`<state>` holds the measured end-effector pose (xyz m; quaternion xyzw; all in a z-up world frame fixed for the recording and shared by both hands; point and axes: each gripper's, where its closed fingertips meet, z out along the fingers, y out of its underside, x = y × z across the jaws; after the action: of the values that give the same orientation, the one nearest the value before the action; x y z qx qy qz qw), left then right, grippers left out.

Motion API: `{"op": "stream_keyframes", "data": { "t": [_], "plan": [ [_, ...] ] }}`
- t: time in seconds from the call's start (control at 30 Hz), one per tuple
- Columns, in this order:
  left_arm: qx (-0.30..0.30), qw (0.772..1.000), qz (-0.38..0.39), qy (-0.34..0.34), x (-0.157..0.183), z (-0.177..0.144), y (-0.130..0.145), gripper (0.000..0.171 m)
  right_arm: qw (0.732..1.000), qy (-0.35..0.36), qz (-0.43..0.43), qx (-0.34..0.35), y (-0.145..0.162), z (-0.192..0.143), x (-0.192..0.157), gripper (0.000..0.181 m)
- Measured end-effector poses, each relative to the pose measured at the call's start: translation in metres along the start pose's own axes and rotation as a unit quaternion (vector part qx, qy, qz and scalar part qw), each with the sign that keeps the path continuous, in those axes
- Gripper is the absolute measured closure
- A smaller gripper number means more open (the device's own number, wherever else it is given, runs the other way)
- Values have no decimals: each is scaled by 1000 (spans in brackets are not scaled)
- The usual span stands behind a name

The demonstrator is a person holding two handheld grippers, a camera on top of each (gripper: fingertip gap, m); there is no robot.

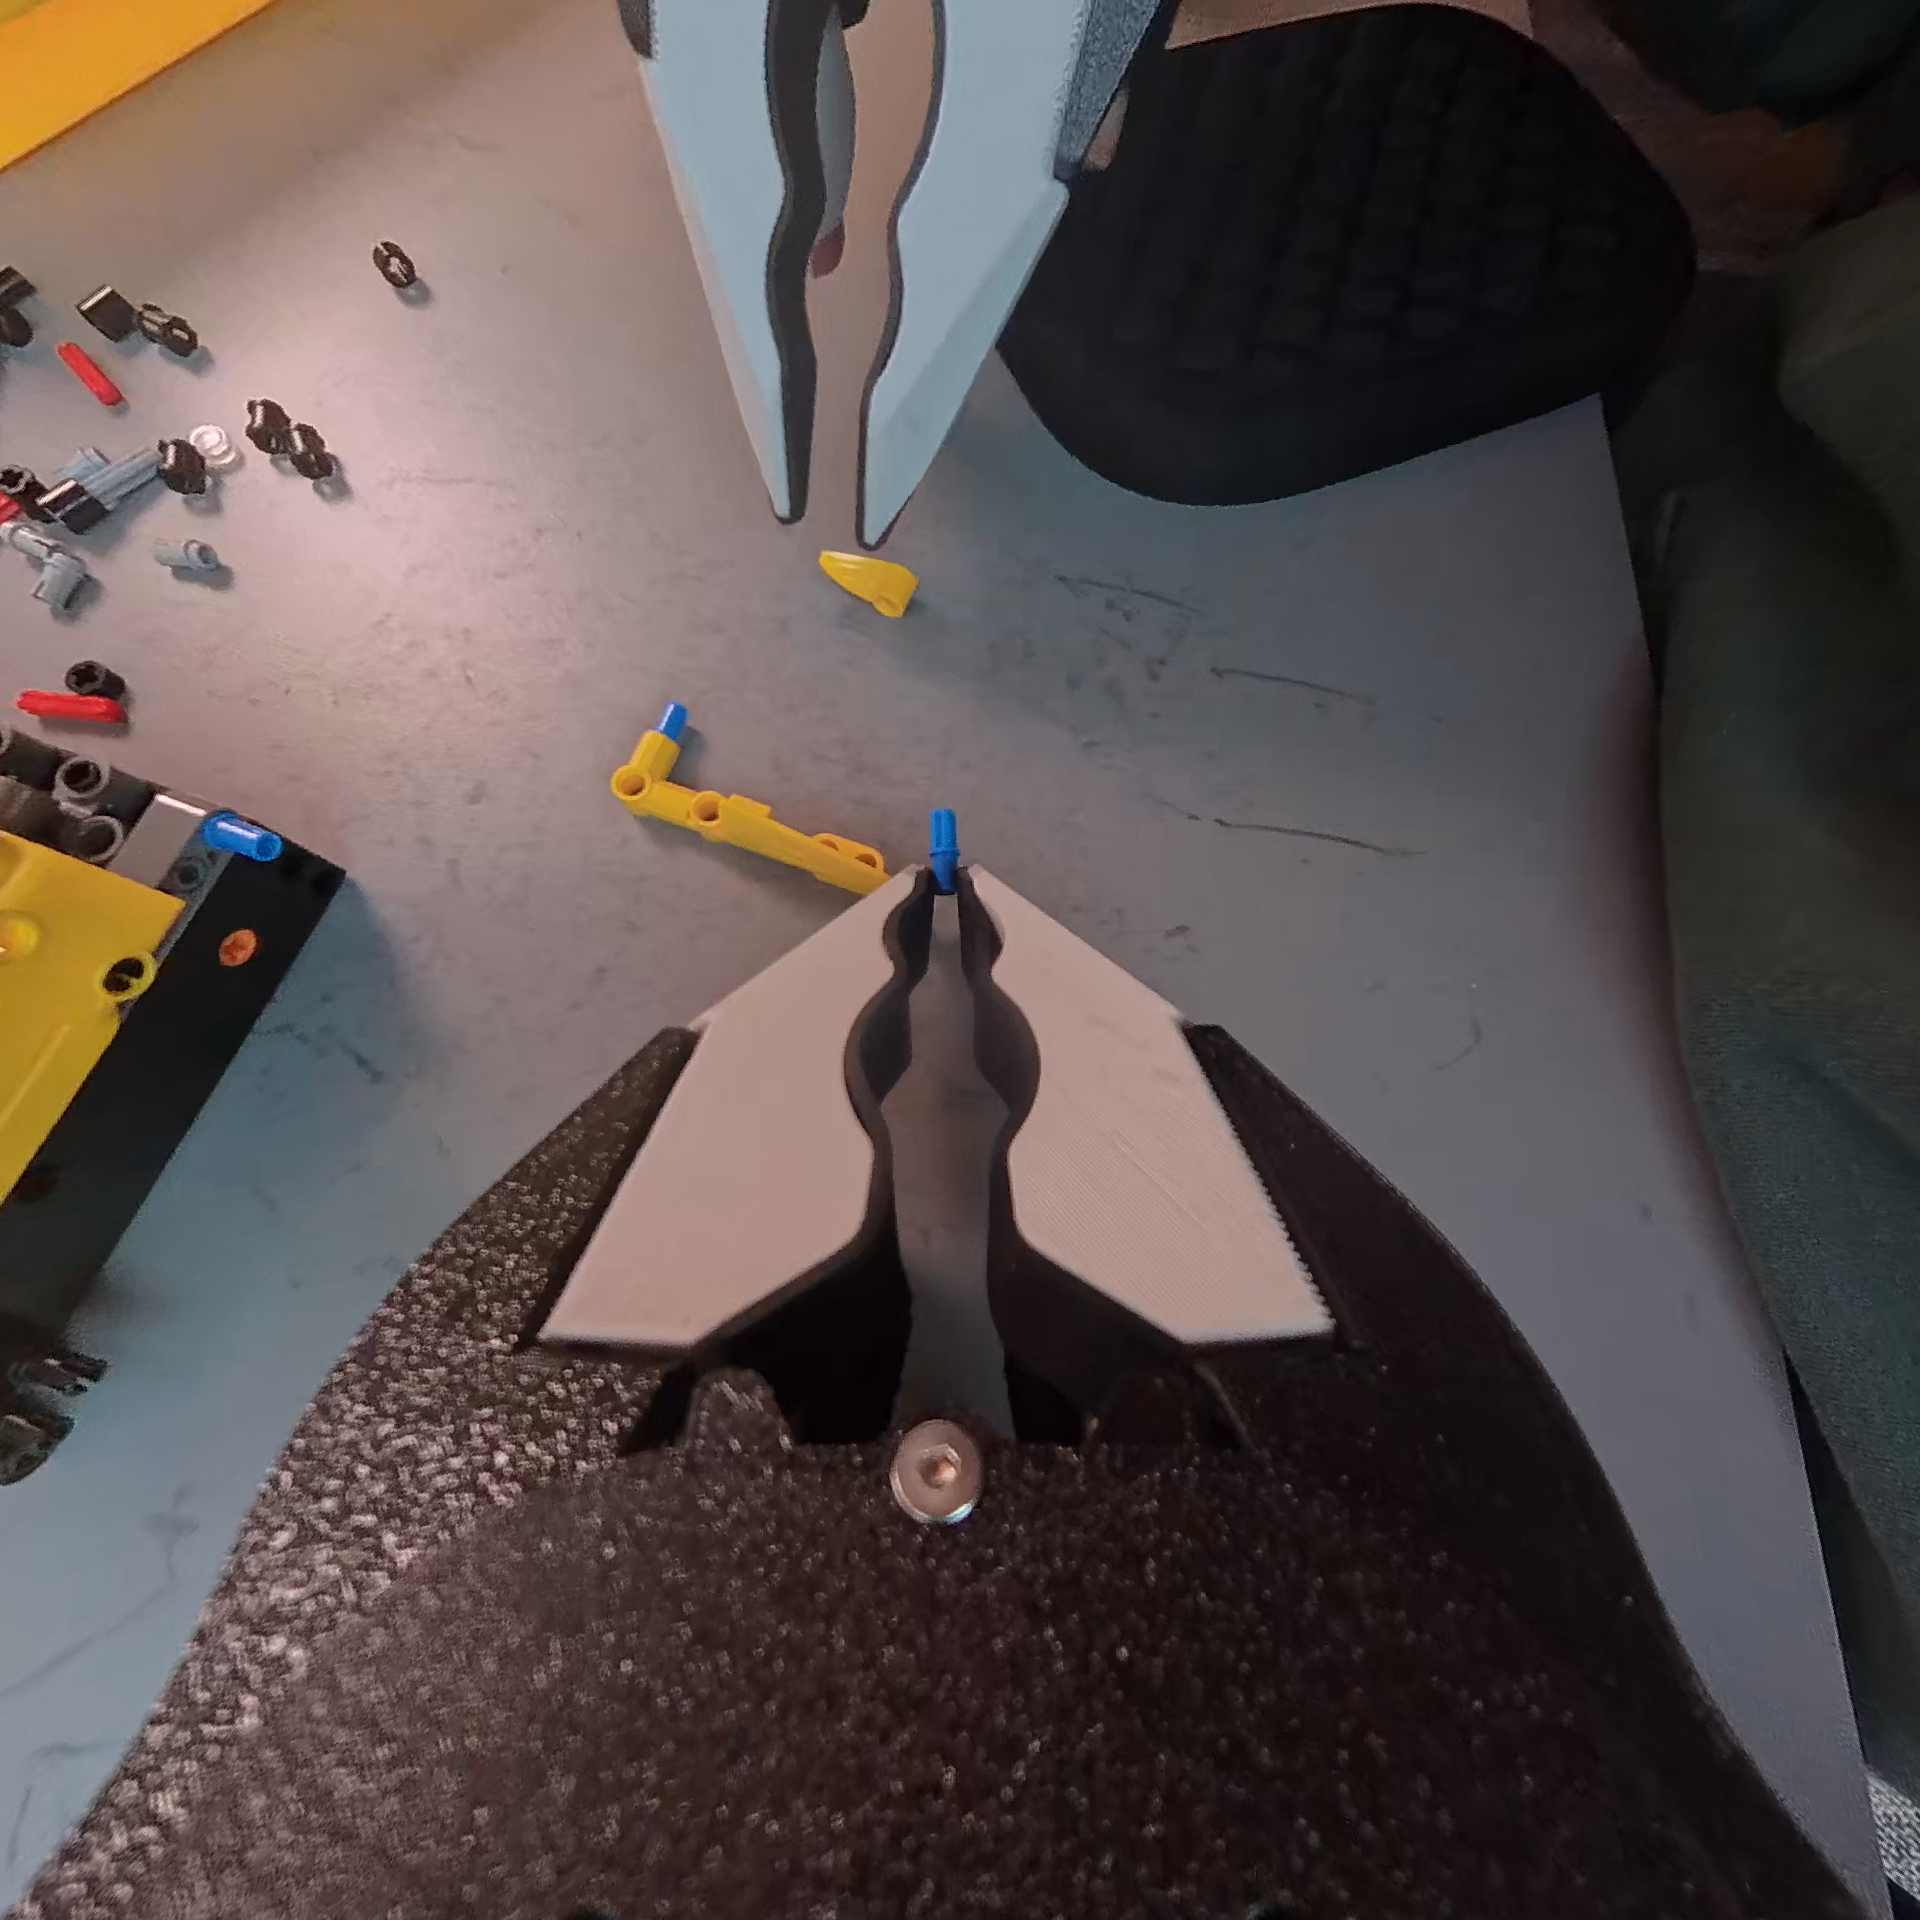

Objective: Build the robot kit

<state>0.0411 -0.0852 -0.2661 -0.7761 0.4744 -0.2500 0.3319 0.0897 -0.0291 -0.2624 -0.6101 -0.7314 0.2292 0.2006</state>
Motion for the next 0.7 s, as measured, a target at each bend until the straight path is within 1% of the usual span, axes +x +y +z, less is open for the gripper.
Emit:
{"op": "stream_keyframes", "data": {
  "t": [0.1, 0.2, 0.27, 0.3, 0.4, 0.43, 0.53, 0.6, 0.7],
  "plan": [
    [1, 1000, 0, 1, 1, 0, -1, 168, 1000, -9, -13, -2, 4, -2, -12, 170],
    [2, 1000, -1, 3, 1, 0, -1, 168, 999, -13, -40, 11, -4, 2, -21, 171],
    [1, 1000, -1, 3, 1, 1, 0, 168, 999, -16, -43, -15, -1, 8, -21, 170],
    [1, 1000, 0, 2, 1, 1, 0, 168, 999, -16, -46, -12, -4, 8, -19, 173],
    [2, 1000, -1, 2, 1, 0, -1, 168, 997, -35, -55, -36, -5, 11, -20, 174],
    [2, 1000, -1, 3, 1, 0, -1, 168, 995, -47, -62, -58, -1, 15, -23, 173],
    [4, 1000, -2, 4, 1, -1, -1, 168, 993, -63, -78, -68, -5, 19, -24, 172],
    [4, 1000, -3, 6, 2, 0, -1, 168, 991, -77, -88, -62, -10, 18, -28, 169],
    [4, 1000, -5, 9, 2, 0, 0, 168, 993, -73, -83, -43, -15, 11, -26, 166]
  ]
}}
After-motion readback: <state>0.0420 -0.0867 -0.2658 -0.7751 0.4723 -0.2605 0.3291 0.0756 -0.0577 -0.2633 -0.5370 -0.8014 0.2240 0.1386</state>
